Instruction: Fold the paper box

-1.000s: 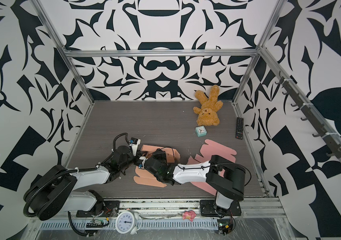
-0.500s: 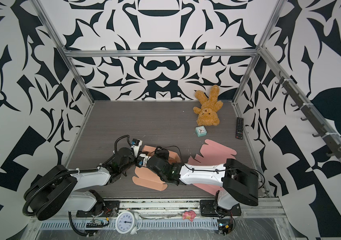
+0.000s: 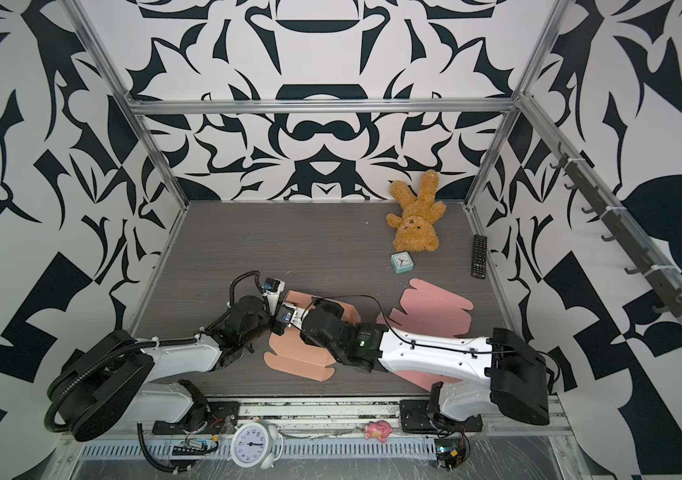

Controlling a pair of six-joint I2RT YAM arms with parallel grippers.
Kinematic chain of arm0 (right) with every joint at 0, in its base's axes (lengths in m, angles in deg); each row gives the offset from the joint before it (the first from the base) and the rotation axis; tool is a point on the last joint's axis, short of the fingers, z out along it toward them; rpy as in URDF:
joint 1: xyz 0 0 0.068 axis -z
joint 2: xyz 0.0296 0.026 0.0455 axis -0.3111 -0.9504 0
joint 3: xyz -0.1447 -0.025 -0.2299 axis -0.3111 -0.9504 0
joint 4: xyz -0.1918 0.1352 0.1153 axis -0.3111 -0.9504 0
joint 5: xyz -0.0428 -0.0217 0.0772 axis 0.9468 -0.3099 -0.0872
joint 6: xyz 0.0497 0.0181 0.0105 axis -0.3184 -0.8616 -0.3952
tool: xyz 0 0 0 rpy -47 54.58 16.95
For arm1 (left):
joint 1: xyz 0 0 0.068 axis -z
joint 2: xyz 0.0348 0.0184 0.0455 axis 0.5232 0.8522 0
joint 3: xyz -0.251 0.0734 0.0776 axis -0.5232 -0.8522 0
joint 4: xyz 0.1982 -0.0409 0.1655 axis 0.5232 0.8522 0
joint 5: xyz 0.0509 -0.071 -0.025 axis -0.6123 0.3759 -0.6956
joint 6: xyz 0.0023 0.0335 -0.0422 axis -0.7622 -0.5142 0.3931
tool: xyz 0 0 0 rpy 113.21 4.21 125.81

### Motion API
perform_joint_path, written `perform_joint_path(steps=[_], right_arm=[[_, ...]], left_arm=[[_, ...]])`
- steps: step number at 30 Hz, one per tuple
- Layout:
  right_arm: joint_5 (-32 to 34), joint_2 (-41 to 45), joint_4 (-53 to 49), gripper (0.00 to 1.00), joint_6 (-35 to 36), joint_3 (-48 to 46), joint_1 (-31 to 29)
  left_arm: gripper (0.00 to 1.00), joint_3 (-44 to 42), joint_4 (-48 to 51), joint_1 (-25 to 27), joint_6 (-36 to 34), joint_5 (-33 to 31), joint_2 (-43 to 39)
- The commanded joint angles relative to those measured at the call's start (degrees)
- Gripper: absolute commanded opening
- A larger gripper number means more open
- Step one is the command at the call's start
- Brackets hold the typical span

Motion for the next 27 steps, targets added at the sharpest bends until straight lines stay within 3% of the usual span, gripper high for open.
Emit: perform_joint_path(steps=[1, 3, 7, 16, 27], right_arm=[[-8.7, 1.0, -2.8, 0.59, -11.6, 7.4, 3.0], [-13.3, -0.7, -5.6, 0.59, -16.4, 10.3, 6.2], [-29.5, -6.1, -12.1, 0.58, -28.4, 16.5, 14.7], [-35.8, -12.9, -12.8, 0.55, -37.1, 17.1, 21.5], [-44.6, -20.0, -6.8, 0.51, -42.1, 14.9, 22.9]], left_arm=[[0.26, -1.0, -1.3, 0.2, -0.6, -0.9, -1.5], [0.27, -1.1, -1.2, 0.2, -0.5, -0.8, -1.7], [0.26, -1.2, -1.2, 0.6, 0.1, 0.0, -2.0], [0.26, -0.9, -0.8, 0.7, 0.3, 0.1, -2.2], [0.27, -0.8, -1.0, 0.9, 0.2, -0.6, -0.7]])
